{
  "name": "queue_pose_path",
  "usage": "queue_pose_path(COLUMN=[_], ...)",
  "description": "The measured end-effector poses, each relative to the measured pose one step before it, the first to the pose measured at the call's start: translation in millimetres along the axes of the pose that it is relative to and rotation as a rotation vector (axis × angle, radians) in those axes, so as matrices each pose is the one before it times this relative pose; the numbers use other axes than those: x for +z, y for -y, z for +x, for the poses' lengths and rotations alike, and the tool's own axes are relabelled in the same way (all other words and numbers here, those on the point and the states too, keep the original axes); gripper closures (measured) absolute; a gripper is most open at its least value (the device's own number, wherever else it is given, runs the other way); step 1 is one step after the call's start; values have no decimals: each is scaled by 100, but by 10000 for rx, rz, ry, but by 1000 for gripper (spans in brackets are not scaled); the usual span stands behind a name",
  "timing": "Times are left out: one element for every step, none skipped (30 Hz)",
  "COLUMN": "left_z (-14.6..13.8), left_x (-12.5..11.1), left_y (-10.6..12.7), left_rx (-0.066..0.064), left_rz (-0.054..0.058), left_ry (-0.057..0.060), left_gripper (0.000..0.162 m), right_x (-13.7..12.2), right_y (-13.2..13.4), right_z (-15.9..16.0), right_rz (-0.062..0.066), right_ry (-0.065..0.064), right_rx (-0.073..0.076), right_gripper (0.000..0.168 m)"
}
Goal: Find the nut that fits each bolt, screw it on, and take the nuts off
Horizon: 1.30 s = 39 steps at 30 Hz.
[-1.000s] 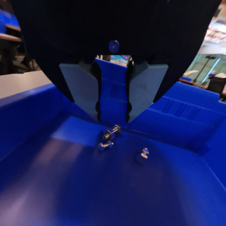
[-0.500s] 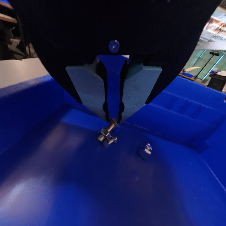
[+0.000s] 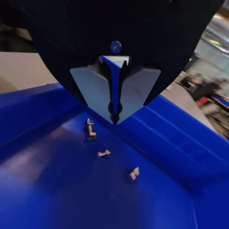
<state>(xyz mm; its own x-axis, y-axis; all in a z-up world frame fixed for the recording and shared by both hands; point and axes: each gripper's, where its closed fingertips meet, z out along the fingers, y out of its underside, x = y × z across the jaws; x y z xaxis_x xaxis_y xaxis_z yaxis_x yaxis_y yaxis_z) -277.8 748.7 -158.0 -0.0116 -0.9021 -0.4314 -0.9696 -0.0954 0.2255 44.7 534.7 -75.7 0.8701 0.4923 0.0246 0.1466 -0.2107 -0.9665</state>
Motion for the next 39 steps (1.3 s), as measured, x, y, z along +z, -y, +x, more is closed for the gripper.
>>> queue_pose_path(left_z=[140,812,1396,1153,261,-195,-174,46,344,359,-73,-62,-38,-6,-2,-47,-345,-495,-201,13,81,297,907,1971,3082,3552,3449,3344,3010,2308,1671,1204,787,415,138,5,-44,7,108], left_x=[79,-178,-369,-318,-186,-25,173,386,560,652,634,504,4,-27,-50,-105,-326,-704,-1095,-1503,-1850,-2104,-2186,-1956,-1403,-654,82,623,946,1179,1262,1195,1060,877,700,542,428,374,353], left_y=[-349,231,616,424,65,-165,-208,-235,-354,-345,-136,-35,394,219,-42,-82,90,417,820,1315,1664,1913,2227,2468,2496,2352,2131,1795,1408,921,364,-26,-174,-179,-78,-9,34,-18,-166], left_rx=[-1336,-1182,-760,-378,-81,186,244,119,-31,-75,-85,-43,-42,-41,12,89,132,69,-108,-244,-316,-335,-212,-46,138,191,121,73,4,-136,-273,-341,-269,-151,-28,20,-20,-71,-138], left_rz=[-305,177,515,404,151,-16,-62,-133,-257,-288,-180,-129,192,90,-60,-70,74,322,612,955,1180,1289,1420,1460,1388,1297,1238,1197,1147,1038,828,614,517,464,443,386,350,291,154], left_ry=[-589,-983,-1217,-885,-159,259,278,94,-166,-234,-2,-30,-87,-78,-39,60,315,395,141,-4,22,48,-73,-428,-811,-909,-820,-867,-873,-688,-574,-532,-438,-268,-108,-51,-41,-114,-209], left_gripper=[162,162,158,154,153,152,151,149,145,145,143,145,154,154,154,154,154,154,154,154,154,155,155,155,155,155,155,155,155,155,155,155,155,155,155,155,155,155,155], right_x=[2,-7,-43,-65,-84,-83,-80,-71,-37,-19,10,3,-14,-30,-38,-31,-40,-31,-32,-1,13,23,28,20,31,63,95,64,20,-86,-221,-323,-397,-379,-303,-238,-167,-70,41], right_y=[-3,-21,18,109,153,169,182,165,98,31,-15,-27,-4,4,20,26,12,35,29,13,10,-4,28,107,191,234,239,305,387,495,640,718,716,528,276,237,221,123,-11], right_z=[52,51,31,-11,-58,-90,-93,-127,-121,-87,-46,-16,27,34,71,76,68,30,-20,-73,-135,-154,-208,-332,-509,-669,-736,-788,-676,-361,-245,-24,244,362,382,254,63,14,62], right_rz=[5,-15,0,45,59,62,71,63,35,10,-7,-15,-1,9,17,12,10,19,21,11,-3,-7,10,49,112,148,153,202,240,308,403,438,418,292,116,86,114,47,-40], right_ry=[-30,-17,-7,19,32,40,38,39,40,13,2,-7,-13,-9,-13,-9,2,18,39,60,72,59,63,118,200,297,345,379,301,107,35,-98,-256,-327,-337,-280,-173,-145,-178], right_rx=[-35,-18,6,15,22,19,8,-4,-12,-18,-27,-20,-7,5,16,29,41,52,61,61,31,-22,-75,-102,-96,-44,12,31,23,-40,-134,-176,-267,-363,-436,-456,-401,-288,-207], right_gripper=[134,135,135,135,135,135,135,135,135,135,135,135,135,135,135,135,135,135,135,135,135,134,133,132,132,131,130,128,127,126,124,123,124,124,126,131,136,138,139])
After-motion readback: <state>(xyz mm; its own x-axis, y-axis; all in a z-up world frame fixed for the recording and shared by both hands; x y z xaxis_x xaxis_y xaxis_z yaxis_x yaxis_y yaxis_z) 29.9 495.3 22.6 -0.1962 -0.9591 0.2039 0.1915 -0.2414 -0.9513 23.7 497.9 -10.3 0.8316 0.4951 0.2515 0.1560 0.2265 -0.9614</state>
